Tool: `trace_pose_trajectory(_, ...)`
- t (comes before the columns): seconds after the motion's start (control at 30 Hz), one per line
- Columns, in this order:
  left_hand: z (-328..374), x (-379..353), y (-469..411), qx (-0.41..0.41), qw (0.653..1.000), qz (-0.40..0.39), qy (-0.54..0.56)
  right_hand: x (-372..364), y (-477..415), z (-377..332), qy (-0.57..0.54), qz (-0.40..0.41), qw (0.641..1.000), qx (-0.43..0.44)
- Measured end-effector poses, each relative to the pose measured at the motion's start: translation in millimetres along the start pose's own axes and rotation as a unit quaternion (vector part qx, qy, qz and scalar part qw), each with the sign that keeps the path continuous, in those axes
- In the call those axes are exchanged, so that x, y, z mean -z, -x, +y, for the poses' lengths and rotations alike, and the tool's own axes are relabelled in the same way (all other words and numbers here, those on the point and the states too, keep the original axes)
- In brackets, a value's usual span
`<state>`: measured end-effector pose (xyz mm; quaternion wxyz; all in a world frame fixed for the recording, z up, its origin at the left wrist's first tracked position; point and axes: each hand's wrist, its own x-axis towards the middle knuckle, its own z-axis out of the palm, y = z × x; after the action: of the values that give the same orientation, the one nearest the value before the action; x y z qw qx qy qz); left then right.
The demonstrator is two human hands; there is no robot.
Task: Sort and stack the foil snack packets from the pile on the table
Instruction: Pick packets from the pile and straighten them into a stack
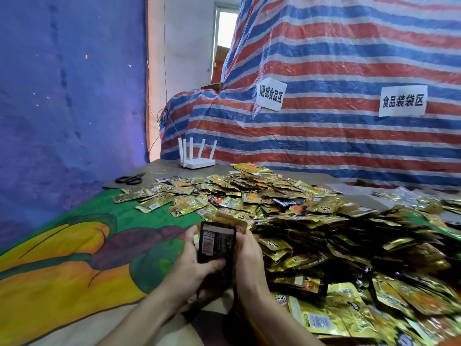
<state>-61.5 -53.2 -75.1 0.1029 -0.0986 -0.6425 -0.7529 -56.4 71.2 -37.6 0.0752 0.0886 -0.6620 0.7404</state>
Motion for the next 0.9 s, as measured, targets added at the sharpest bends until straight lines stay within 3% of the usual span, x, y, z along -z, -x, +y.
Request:
trace_pose_trajectory(0.3,5.4,-17.1,12.2,0.055,0.997,-0.044,-0.031,-11.2,13.9,-14.7,0.014,0.058,0.998,0.027)
trace_pose_trajectory(0.43,12.6,-26.1,10.0,0.003,0.998,-0.046,-0.047,1.7,1.6,-24.3,0.007,0.053,0.998,-0.024)
trace_pose_trajectory(0.67,11.5,-40.9,14.4,-0.055,0.995,-0.053,-0.061,31.2,23.4,-40.0,0.102,-0.025,0.994,0.036)
trace_pose_trajectory(0.9,5.5,-49.6,29.0,-0.113,0.984,-0.041,-0.130,145.1,44.1,-71.0,0.255,0.050,0.959,0.113)
